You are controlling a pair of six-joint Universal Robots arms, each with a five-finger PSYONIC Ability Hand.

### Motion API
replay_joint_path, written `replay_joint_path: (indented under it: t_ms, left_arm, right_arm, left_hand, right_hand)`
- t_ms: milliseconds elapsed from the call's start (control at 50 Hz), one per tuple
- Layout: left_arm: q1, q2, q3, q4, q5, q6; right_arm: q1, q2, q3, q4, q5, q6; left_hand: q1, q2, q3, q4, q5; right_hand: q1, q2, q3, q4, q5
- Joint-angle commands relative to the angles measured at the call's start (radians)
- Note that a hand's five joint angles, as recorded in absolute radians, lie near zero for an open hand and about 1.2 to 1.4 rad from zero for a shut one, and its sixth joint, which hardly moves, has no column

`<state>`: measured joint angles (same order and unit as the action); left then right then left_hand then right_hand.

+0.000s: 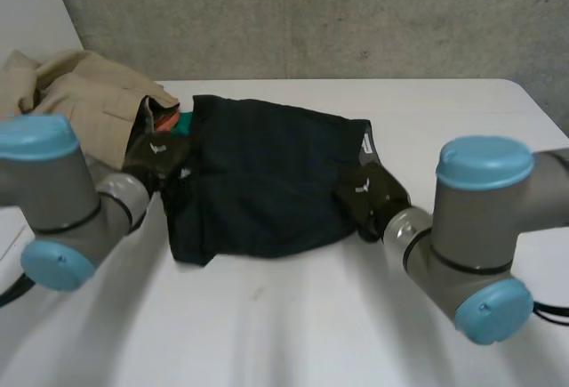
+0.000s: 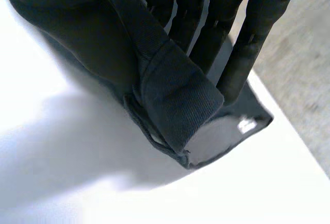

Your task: Fold the laundry.

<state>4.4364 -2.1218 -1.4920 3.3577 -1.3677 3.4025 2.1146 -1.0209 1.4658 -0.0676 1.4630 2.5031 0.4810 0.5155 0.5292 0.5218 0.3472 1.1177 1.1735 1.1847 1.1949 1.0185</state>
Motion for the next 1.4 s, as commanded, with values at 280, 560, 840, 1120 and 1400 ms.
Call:
replay_joint_path:
  t_ms: [280,560,840,1120,1400]
  left_arm:
    - [-0.035,0.483,-0.447,-0.142,-0.051,0.11]
    - [-0.157,0.315,-0.47,-0.098,-0.131,0.123]
    - [-0.146,0.178,-0.379,0.026,-0.261,0.162]
    - [-0.129,0.112,-0.376,0.2,-0.209,0.336]
    - [-0.13,0.64,-0.514,-0.194,-0.034,0.165]
  right_arm:
    - [-0.012,-0.062,0.061,0.006,0.08,0.108]
    - [-0.013,-0.044,0.071,0.0,0.085,0.105]
    - [-0.015,-0.053,0.08,0.0,0.08,0.102]
    - [-0.018,-0.056,0.082,0.008,0.086,0.102]
    - [-0.102,-0.329,0.149,0.538,0.057,-0.156]
  left_hand:
    - [0.075,0.041,0.027,0.035,0.035]
    - [-0.038,-0.073,-0.086,-0.079,-0.079]
    - [0.085,0.05,0.036,0.044,0.044]
    - [0.915,0.881,0.867,0.874,0.874]
    - [0.915,0.881,0.867,0.874,0.874]
  right_hand:
    - [0.279,0.223,0.212,0.201,0.203]
    - [0.279,0.223,0.212,0.201,0.203]
    - [0.279,0.223,0.212,0.201,0.203]
    - [0.279,0.223,0.212,0.201,0.203]
    - [0.279,0.223,0.212,0.201,0.203]
